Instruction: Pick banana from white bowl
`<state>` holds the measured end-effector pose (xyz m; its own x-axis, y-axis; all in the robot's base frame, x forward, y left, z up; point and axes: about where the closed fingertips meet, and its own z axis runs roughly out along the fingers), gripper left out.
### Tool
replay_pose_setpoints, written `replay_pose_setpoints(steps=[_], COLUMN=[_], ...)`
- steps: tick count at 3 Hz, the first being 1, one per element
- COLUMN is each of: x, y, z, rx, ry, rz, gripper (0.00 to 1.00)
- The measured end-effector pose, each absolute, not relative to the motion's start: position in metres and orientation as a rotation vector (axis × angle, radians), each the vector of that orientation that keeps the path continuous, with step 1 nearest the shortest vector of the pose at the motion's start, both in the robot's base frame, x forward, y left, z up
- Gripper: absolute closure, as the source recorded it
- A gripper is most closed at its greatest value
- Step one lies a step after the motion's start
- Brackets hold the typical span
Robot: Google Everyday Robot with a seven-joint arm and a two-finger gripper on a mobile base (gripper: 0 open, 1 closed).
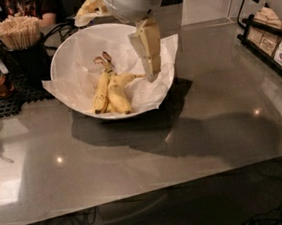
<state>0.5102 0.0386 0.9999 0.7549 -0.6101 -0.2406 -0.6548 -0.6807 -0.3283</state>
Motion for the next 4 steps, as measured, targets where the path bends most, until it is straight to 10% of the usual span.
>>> replay_pose_setpoints(steps=[4], x=[0.518], y=[0.076], z=[0.96], rx=[-2.543], ry=[0.798], rz=[0.339], gripper=[0.0])
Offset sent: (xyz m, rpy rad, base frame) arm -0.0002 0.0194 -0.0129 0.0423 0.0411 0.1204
